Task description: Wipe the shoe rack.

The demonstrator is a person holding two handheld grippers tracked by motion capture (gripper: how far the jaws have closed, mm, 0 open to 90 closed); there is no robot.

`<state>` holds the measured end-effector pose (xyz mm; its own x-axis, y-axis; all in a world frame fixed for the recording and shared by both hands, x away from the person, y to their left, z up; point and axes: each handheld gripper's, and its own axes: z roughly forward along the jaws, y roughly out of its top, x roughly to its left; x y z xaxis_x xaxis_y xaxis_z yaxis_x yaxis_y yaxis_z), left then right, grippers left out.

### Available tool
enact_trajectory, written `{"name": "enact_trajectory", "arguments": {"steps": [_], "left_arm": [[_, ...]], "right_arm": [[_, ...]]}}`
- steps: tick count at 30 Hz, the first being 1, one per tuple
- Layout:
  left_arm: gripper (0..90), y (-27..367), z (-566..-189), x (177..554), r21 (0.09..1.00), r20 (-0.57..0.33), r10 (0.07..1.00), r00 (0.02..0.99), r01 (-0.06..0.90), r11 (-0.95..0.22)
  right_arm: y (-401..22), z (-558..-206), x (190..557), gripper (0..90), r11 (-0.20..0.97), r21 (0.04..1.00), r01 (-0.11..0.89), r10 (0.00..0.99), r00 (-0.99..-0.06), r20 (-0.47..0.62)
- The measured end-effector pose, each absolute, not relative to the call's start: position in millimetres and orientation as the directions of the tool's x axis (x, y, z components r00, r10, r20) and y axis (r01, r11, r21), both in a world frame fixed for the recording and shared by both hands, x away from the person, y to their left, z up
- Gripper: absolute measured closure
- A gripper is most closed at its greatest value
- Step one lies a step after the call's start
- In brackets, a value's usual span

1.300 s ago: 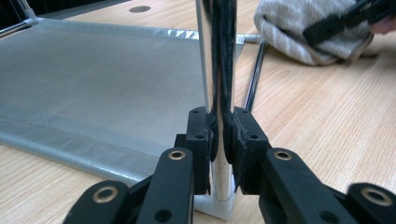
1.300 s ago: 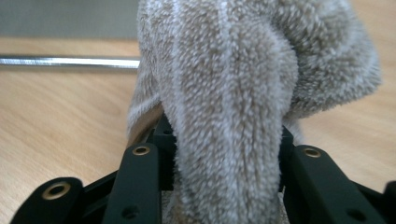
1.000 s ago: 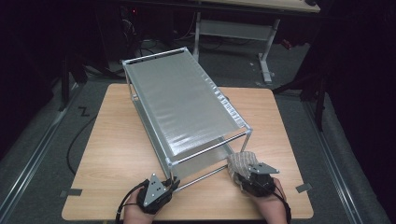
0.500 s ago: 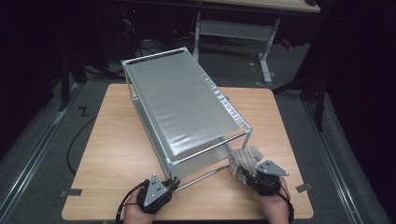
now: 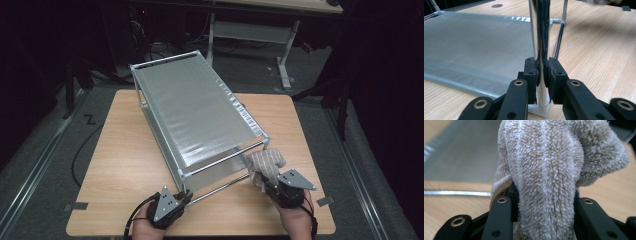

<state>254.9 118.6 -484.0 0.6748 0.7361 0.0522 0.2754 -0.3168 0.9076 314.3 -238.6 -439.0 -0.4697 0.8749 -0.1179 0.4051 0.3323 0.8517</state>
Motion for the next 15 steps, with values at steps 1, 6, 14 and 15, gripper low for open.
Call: {"name": "enact_trajectory", "arguments": {"steps": [1, 6, 14, 15], "left_arm": [[78.7, 119, -484, 255, 0.908, 0.052, 0.736, 0.675, 0.276, -0.317], [78.8, 119, -484, 255, 0.907, 0.052, 0.735, 0.676, 0.275, -0.318], [78.8, 119, -484, 255, 0.907, 0.052, 0.733, 0.678, 0.275, -0.319], [78.8, 119, -484, 255, 0.907, 0.052, 0.733, 0.678, 0.275, -0.319]], "right_arm": [[-239, -444, 316, 62.7, 0.339, 0.842, 0.421, 0.874, -0.473, -0.115], [-240, -469, 323, 62.7, 0.376, 0.78, 0.501, 0.866, -0.49, -0.102], [-241, -492, 330, 62.5, 0.401, 0.706, 0.584, 0.854, -0.517, -0.057], [-242, -490, 330, 62.7, 0.401, 0.71, 0.578, 0.854, -0.517, -0.062]]}}
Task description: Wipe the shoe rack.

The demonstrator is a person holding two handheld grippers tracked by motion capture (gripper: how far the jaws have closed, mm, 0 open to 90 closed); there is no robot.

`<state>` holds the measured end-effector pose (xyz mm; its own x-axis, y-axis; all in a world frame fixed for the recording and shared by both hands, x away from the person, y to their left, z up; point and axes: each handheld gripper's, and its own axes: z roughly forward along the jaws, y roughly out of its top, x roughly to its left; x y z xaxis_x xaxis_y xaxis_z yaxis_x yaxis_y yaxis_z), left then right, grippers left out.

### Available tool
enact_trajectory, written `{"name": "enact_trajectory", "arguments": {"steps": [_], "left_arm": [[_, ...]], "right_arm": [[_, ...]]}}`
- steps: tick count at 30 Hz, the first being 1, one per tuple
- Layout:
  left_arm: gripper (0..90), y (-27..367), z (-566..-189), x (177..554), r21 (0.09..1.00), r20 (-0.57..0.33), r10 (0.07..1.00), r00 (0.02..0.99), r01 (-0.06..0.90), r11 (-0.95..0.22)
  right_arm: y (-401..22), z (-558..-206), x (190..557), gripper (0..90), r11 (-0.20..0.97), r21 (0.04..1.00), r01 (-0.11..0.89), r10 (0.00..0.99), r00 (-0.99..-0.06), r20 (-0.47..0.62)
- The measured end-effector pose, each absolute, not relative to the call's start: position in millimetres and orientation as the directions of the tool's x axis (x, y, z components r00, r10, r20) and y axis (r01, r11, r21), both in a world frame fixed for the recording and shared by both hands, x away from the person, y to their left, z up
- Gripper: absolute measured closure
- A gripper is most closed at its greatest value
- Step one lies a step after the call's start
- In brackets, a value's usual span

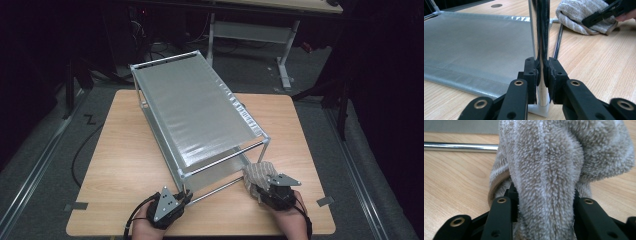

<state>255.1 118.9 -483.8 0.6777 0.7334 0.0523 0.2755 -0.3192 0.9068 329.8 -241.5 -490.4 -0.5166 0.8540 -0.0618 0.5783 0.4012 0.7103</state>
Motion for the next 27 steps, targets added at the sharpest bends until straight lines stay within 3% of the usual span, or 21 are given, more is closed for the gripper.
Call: {"name": "enact_trajectory", "arguments": {"steps": [5, 12, 15, 20, 27], "left_arm": [[78.7, 118, -483, 253, 0.905, 0.066, 0.723, 0.688, 0.264, -0.334], [78.3, 120, -483, 246, 0.902, 0.086, 0.719, 0.69, 0.252, -0.35], [78.3, 122, -484, 244, 0.902, 0.088, 0.722, 0.686, 0.253, -0.35], [78.1, 125, -484, 243, 0.902, 0.095, 0.727, 0.68, 0.251, -0.352], [78.1, 130, -483, 250, 0.893, 0.12, 0.723, 0.681, 0.245, -0.378]], "right_arm": [[-243, -473, 326, 63.0, 0.37, 0.765, 0.527, 0.87, -0.486, -0.086], [-240, -413, 307, 62.9, 0.295, 0.9, 0.322, 0.881, -0.456, -0.125], [-239, -405, 306, 62.8, 0.291, 0.907, 0.304, 0.878, -0.461, -0.127], [-236, -423, 315, 62.8, 0.324, 0.877, 0.355, 0.866, -0.485, -0.123], [-238, -481, 335, 62.5, 0.39, 0.732, 0.559, 0.847, -0.529, -0.048]]}}
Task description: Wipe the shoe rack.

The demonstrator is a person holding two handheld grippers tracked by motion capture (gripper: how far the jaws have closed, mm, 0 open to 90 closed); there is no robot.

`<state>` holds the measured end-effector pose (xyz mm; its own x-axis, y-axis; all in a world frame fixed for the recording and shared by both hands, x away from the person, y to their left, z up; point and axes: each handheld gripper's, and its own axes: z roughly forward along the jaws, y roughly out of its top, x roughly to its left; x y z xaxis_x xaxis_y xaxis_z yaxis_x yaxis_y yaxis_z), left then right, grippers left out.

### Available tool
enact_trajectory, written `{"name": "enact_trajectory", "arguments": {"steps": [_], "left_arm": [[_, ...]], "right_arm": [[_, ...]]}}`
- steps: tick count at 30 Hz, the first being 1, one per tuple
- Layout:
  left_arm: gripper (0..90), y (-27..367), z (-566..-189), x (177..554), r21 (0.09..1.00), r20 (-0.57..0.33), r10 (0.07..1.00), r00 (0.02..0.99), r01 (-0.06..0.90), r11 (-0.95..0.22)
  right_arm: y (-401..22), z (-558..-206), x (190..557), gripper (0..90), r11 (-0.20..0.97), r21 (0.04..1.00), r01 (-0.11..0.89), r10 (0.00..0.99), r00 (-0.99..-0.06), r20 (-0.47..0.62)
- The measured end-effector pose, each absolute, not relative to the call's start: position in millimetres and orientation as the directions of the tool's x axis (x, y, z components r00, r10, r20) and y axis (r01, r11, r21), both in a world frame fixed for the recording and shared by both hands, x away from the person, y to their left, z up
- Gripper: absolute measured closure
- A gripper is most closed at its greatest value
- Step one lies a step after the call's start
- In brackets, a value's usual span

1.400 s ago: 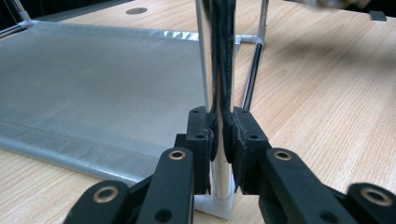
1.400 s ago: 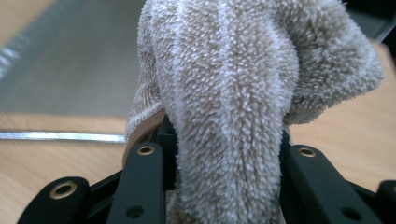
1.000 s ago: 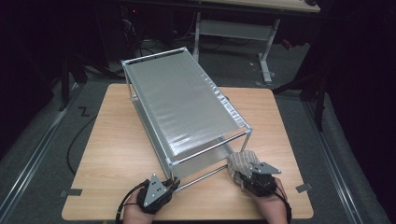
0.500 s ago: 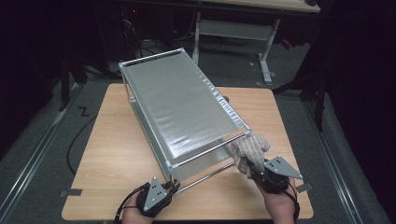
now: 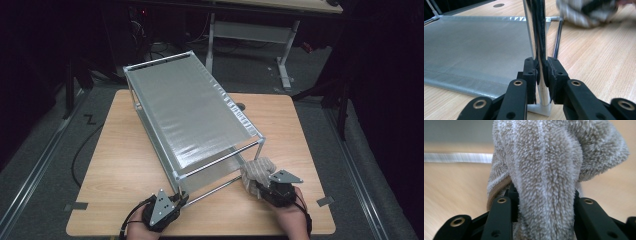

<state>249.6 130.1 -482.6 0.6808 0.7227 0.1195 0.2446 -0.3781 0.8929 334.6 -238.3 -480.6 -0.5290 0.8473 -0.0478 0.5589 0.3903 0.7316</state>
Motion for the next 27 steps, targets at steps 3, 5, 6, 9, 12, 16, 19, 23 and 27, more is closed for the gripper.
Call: {"name": "enact_trajectory", "arguments": {"steps": [3, 5, 6, 9, 12, 16, 19, 23, 27], "left_arm": [[78.1, 128, -483, 251, 0.901, 0.088, 0.727, 0.681, 0.257, -0.35], [78.2, 129, -483, 252, 0.895, 0.106, 0.722, 0.684, 0.251, -0.369], [78.2, 129, -482, 252, 0.894, 0.108, 0.721, 0.684, 0.251, -0.372], [78.1, 129, -482, 251, 0.894, 0.109, 0.724, 0.681, 0.252, -0.371], [78.1, 130, -483, 249, 0.899, 0.093, 0.733, 0.674, 0.26, -0.353], [78.0, 138, -483, 245, 0.894, 0.112, 0.742, 0.661, 0.26, -0.366], [78.0, 143, -483, 240, 0.896, 0.104, 0.758, 0.644, 0.27, -0.353], [78.0, 151, -483, 235, 0.898, 0.09, 0.779, 0.62, 0.287, -0.332], [78.0, 155, -483, 233, 0.898, 0.085, 0.789, 0.609, 0.296, -0.325]], "right_arm": [[-244, -492, 337, 62.3, 0.398, 0.697, 0.596, 0.847, -0.531, -0.029], [-246, -490, 336, 62.3, 0.397, 0.702, 0.591, 0.851, -0.524, -0.04], [-249, -489, 336, 62.4, 0.393, 0.707, 0.588, 0.854, -0.518, -0.045], [-266, -483, 336, 62.4, 0.353, 0.724, 0.592, 0.889, -0.452, -0.064], [-275, -479, 338, 62.4, 0.322, 0.746, 0.582, 0.909, -0.411, -0.072], [-287, -473, 344, 62.3, 0.251, 0.784, 0.567, 0.937, -0.345, -0.05], [-278, -474, 350, 62.1, 0.272, 0.785, 0.557, 0.924, -0.379, -0.052], [-248, -478, 357, 61.4, 0.337, 0.791, 0.511, 0.884, -0.46, -0.079], [-240, -477, 358, 61.5, 0.351, 0.797, 0.492, 0.867, -0.492, -0.078]]}}
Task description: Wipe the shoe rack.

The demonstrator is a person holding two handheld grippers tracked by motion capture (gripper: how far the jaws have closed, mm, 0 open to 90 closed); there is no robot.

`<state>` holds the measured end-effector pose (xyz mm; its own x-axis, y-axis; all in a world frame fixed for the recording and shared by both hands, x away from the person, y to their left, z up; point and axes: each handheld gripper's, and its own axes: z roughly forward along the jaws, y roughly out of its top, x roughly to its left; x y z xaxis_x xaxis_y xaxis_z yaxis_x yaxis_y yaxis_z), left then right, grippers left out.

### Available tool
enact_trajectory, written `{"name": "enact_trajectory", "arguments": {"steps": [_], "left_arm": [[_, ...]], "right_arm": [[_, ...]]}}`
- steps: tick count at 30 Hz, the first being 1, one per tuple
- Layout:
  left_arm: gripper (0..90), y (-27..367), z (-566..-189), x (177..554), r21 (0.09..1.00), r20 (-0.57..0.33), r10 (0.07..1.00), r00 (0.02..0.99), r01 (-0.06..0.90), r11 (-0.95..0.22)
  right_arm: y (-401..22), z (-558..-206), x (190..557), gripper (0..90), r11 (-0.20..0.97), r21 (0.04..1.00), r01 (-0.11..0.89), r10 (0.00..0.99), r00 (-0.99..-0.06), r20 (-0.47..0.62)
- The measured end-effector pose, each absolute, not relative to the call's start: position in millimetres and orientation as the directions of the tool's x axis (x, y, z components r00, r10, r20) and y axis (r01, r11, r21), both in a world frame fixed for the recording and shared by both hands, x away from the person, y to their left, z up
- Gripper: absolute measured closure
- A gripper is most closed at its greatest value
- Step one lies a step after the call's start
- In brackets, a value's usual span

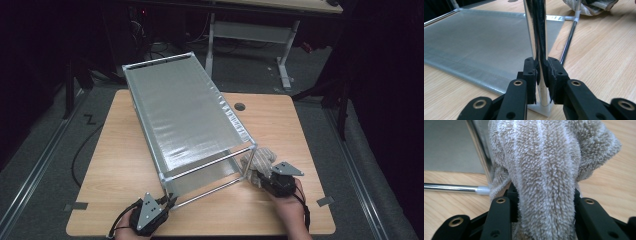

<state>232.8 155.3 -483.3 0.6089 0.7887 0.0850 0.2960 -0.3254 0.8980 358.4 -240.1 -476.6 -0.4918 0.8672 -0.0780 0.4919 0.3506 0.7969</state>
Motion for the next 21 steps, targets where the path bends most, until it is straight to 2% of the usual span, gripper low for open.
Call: {"name": "enact_trajectory", "arguments": {"steps": [5, 9, 10, 21], "left_arm": [[78.1, 162, -483, 233, 0.896, 0.092, 0.796, 0.598, 0.3, -0.328], [78.2, 163, -484, 234, 0.902, 0.063, 0.803, 0.593, 0.311, -0.301], [78.3, 165, -483, 236, 0.895, 0.084, 0.8, 0.593, 0.308, -0.323], [78.8, 170, -483, 251, 0.897, 0.058, 0.814, 0.578, 0.327, -0.296]], "right_arm": [[-230, -477, 359, 62.2, 0.387, 0.789, 0.478, 0.833, -0.548, -0.077], [-222, -479, 356, 64.1, 0.412, 0.779, 0.472, 0.794, -0.605, -0.053], [-221, -478, 353, 64.6, 0.423, 0.777, 0.467, 0.785, -0.616, -0.057], [-226, -478, 336, 65.2, 0.427, 0.776, 0.464, 0.775, -0.631, -0.049]]}}
